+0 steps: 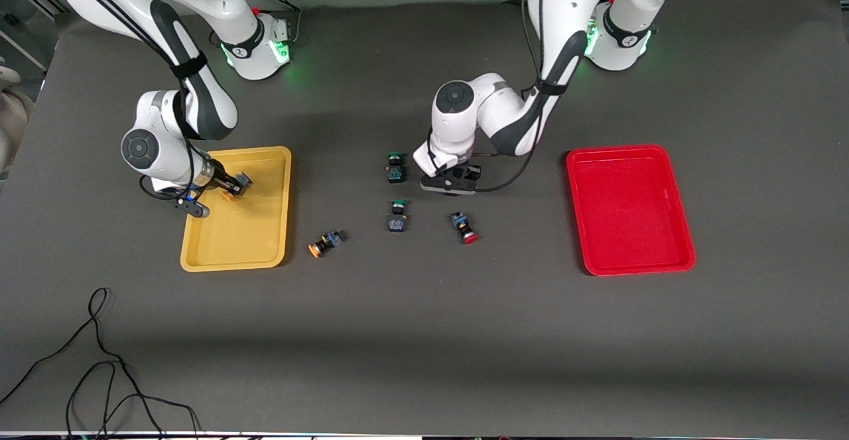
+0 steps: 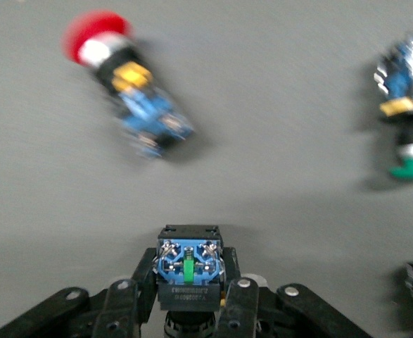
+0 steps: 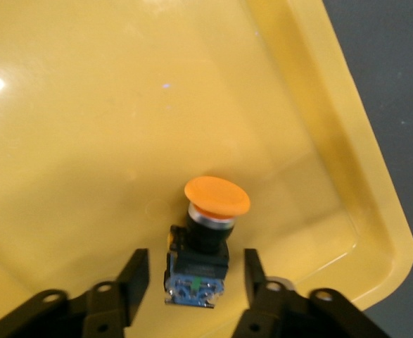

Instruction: Place red and yellow buttons in trays

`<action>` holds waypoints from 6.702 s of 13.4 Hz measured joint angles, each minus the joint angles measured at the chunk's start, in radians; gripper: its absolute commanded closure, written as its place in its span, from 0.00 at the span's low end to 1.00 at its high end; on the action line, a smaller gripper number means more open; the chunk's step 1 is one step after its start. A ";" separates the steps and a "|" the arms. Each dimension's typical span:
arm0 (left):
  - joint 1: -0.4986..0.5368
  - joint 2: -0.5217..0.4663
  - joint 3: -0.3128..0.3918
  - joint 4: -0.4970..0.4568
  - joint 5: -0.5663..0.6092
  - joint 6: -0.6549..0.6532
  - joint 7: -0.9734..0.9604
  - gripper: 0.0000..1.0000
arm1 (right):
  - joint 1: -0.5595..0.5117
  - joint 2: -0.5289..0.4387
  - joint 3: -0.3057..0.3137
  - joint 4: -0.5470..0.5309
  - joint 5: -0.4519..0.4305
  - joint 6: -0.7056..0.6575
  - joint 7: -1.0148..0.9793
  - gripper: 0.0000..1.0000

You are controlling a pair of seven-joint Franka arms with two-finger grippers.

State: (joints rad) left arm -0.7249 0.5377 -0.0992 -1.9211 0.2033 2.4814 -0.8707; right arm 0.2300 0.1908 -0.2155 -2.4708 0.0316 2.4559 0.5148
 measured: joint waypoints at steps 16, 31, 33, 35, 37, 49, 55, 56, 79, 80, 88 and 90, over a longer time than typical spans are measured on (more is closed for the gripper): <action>0.621 -0.420 0.009 -0.489 -0.120 -0.043 0.536 1.00 | 0.056 0.376 0.277 0.705 0.160 -0.213 0.475 0.00; 0.727 -0.335 0.009 -0.508 -0.183 0.054 0.550 0.01 | 0.006 0.253 0.268 0.647 0.159 -0.326 0.397 0.92; 0.752 -0.354 0.009 -0.381 -0.183 -0.125 0.550 0.01 | -0.048 0.146 0.248 0.645 0.158 -0.450 0.288 0.92; 0.762 -0.363 0.009 -0.238 -0.184 -0.286 0.549 0.01 | -0.070 0.087 0.185 0.627 0.158 -0.505 0.157 0.92; 0.762 -0.368 0.004 -0.151 -0.185 -0.365 0.538 0.01 | -0.074 0.082 0.106 0.590 0.158 -0.497 0.013 0.92; 0.471 -0.341 -0.100 0.000 -0.194 -0.429 -0.086 0.01 | -0.070 0.219 0.041 0.290 0.159 0.061 -0.189 0.85; 0.334 -0.251 -0.106 0.123 -0.206 -0.408 -0.231 0.00 | -0.070 0.220 0.043 0.290 0.174 0.061 -0.189 0.63; 0.315 -0.243 -0.109 0.127 -0.209 -0.391 -0.264 0.00 | -0.069 0.220 0.043 0.290 0.174 0.061 -0.189 0.28; 0.209 0.179 -0.087 0.313 -0.016 -0.149 -0.470 1.00 | -0.181 -0.463 0.258 0.506 -0.011 -0.669 -0.282 0.00; 0.241 0.146 -0.095 0.324 -0.044 -0.218 -0.415 1.00 | -0.182 -0.460 0.258 0.542 -0.011 -0.691 -0.303 0.00; 0.721 -0.323 -0.112 -0.093 -0.200 -0.461 0.461 1.00 | -0.174 -0.327 0.264 0.673 -0.011 -0.713 -0.339 0.00; 0.843 -0.340 -0.110 -0.175 -0.200 -0.426 0.680 1.00 | -0.165 -0.327 0.265 0.673 -0.011 -0.733 -0.339 0.00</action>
State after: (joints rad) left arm 0.1177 0.1974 -0.2089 -2.0963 0.0037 2.0552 -0.1909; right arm 0.0651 -0.1361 0.0491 -1.7974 0.0206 1.7232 0.1760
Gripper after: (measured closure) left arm 0.674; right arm 0.000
